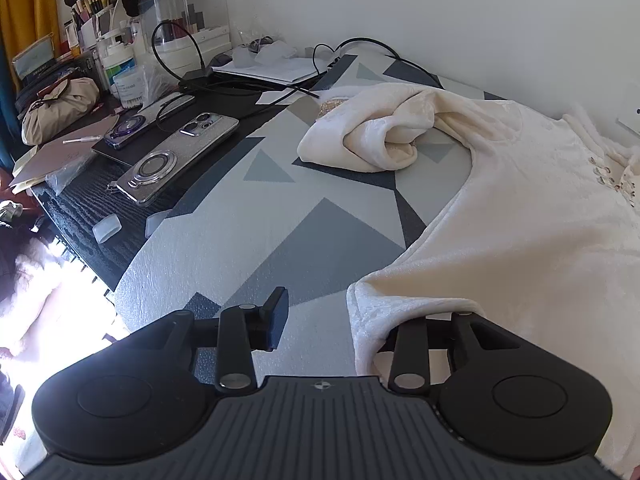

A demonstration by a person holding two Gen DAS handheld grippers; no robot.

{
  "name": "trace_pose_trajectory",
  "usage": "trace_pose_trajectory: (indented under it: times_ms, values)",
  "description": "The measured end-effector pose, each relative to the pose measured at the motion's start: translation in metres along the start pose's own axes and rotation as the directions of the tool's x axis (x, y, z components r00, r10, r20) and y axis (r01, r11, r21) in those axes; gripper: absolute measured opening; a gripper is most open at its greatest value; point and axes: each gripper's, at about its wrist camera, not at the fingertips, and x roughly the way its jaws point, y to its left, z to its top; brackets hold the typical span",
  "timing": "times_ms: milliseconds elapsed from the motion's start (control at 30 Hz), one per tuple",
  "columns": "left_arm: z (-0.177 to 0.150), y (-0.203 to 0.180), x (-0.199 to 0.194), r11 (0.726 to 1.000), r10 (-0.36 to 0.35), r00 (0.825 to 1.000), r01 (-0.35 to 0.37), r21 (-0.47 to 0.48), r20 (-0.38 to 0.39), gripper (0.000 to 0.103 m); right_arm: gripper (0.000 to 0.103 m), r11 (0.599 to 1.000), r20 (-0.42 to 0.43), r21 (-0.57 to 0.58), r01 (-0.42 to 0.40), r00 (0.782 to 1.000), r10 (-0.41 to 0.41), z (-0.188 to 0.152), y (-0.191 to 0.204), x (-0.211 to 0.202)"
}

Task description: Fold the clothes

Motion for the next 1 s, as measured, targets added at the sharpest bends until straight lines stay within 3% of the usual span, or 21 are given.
trace_pose_trajectory:
  times_ms: [233,367,467,600,700,767,867,1000]
  values:
    - [0.004,0.003,0.012,0.999,0.017,1.0,-0.018,-0.047,-0.026,0.039,0.05,0.971,-0.059,-0.229,0.062,0.995,-0.077,-0.044,0.017,-0.01]
    - [0.006,0.0,0.014,0.999,0.028,0.999,-0.029,-0.033,-0.024,0.038,0.05,0.964,-0.046,-0.263,0.051,0.997,-0.065,-0.052,0.036,0.0]
    - [0.007,-0.001,0.016,0.999,0.033,0.999,-0.034,-0.026,-0.025,0.038,0.049,0.973,-0.018,-0.229,0.023,0.999,-0.028,-0.046,0.048,0.005]
    - [0.008,-0.003,0.017,0.999,0.04,0.999,-0.04,-0.018,-0.031,0.038,0.048,0.996,0.077,-0.025,-0.085,0.993,0.086,-0.022,0.044,-0.002]
    - [0.008,-0.004,0.017,0.999,0.041,0.999,-0.041,-0.011,-0.028,0.038,0.049,0.977,0.165,0.147,-0.154,0.978,0.129,-0.003,0.029,-0.01]
    - [0.007,-0.004,0.019,0.999,0.042,0.999,-0.042,-0.013,-0.034,0.038,0.049,0.967,0.163,0.213,-0.142,0.981,0.108,0.006,0.021,-0.006]
    - [0.007,-0.004,0.021,0.999,0.044,0.998,-0.044,-0.017,-0.043,0.038,0.049,0.987,0.08,0.136,-0.081,0.994,0.071,0.008,0.022,0.008]
    - [0.007,-0.003,0.019,0.999,0.04,0.999,-0.04,-0.011,-0.031,0.038,0.05,0.998,0.078,0.06,-0.026,0.997,0.021,-0.003,0.012,-0.006]
